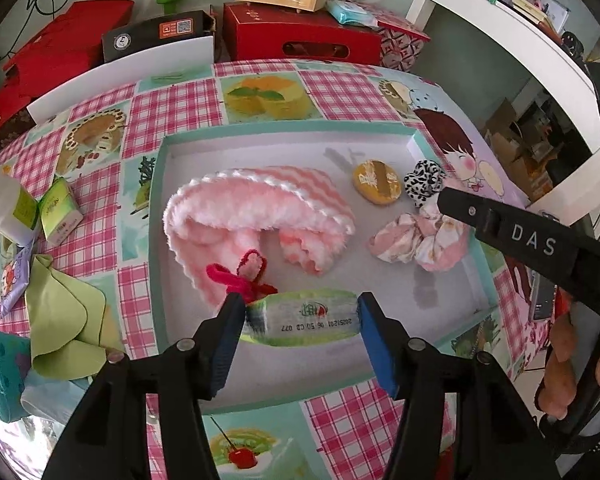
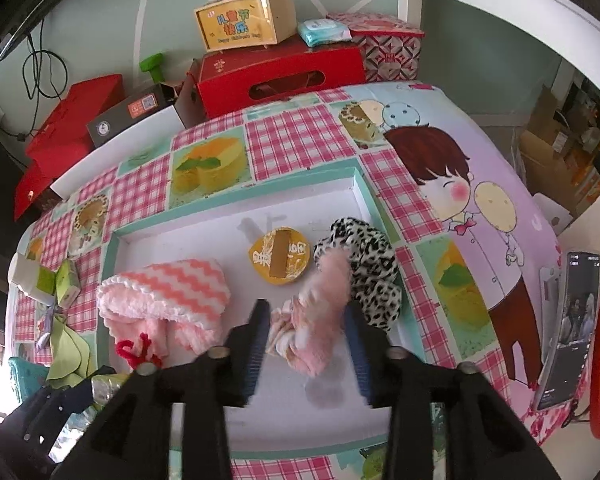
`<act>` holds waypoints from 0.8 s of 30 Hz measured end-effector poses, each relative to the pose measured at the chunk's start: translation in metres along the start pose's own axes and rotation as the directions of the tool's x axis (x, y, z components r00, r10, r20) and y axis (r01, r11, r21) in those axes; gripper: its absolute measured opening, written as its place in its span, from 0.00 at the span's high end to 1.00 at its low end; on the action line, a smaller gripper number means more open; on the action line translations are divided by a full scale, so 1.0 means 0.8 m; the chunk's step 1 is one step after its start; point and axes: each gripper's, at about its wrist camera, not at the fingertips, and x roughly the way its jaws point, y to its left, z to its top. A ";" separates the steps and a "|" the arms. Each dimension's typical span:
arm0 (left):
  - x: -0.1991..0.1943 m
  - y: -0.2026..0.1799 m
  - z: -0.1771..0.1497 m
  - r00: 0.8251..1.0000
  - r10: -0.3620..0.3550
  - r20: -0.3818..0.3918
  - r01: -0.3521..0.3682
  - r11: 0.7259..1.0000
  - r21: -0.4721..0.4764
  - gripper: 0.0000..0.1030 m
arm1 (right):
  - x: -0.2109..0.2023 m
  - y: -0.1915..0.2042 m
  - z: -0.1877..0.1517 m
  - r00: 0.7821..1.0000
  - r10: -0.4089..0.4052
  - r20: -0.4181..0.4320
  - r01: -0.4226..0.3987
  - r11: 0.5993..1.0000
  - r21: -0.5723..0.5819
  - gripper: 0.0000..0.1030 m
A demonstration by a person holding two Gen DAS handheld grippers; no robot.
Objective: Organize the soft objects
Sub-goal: 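Open the left gripper over the tray while the right gripper releases the pink scrunchie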
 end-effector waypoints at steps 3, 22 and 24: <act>-0.002 -0.002 0.000 1.000 -0.015 -0.003 0.015 1.000 0.002 0.41 | -0.006 0.001 0.001 1.000 0.012 0.013 -0.012 1.000 0.001 0.55; -0.017 0.025 0.007 0.998 0.041 0.048 -0.039 0.997 -0.060 0.39 | -0.007 0.004 0.002 1.000 -0.001 0.018 0.001 1.000 -0.010 0.34; -0.019 0.034 0.008 0.997 0.054 0.051 -0.049 0.996 -0.080 0.39 | -0.007 0.005 0.003 1.000 -0.008 0.022 0.009 1.000 -0.016 0.32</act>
